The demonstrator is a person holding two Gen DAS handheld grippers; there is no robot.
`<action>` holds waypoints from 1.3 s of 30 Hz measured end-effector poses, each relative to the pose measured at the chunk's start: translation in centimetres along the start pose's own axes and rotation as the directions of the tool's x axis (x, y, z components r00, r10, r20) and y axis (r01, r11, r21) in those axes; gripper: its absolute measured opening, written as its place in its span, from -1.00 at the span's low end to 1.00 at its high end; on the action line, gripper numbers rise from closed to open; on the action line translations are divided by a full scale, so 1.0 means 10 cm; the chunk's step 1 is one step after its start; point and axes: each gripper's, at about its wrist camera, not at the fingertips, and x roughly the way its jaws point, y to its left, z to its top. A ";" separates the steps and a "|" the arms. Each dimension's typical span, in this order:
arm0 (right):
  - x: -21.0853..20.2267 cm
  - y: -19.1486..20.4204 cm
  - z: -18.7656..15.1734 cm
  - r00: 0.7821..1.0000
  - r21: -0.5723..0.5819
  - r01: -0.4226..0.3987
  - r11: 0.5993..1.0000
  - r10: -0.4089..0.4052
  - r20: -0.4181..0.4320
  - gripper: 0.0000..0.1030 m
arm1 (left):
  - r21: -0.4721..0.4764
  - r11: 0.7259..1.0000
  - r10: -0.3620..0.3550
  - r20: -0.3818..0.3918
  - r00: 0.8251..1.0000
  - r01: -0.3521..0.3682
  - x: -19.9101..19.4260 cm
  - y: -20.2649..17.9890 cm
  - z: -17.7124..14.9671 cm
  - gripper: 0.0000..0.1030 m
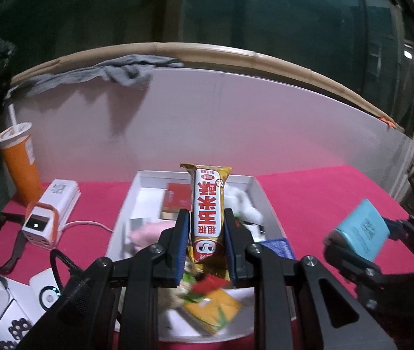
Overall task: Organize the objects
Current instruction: 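Carry the yellow bar and blue tissue pack over the white tray, then open both tools to drop the yellow bar and tissue pack into the tray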
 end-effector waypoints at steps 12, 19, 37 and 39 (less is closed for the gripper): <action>0.30 0.27 0.20 0.999 -0.030 -0.021 0.999 0.020 -0.029 0.54 | -0.069 0.997 0.033 -0.030 0.999 -0.035 0.40 0.45 0.30 -0.58; 0.51 0.39 0.07 0.995 -0.031 -0.048 0.998 0.046 -0.084 0.53 | -0.033 0.999 0.030 -0.065 0.997 -0.032 0.64 0.38 0.30 -0.58; 0.57 0.49 -0.11 0.994 -0.049 -0.038 0.998 0.032 -0.108 0.99 | -0.014 0.995 0.093 -0.039 0.995 -0.094 0.69 0.25 0.23 1.00; 0.55 0.44 -0.11 0.994 -0.032 -0.030 0.999 0.026 -0.103 0.99 | -0.022 0.995 0.098 -0.038 0.994 -0.099 0.67 0.25 0.23 1.00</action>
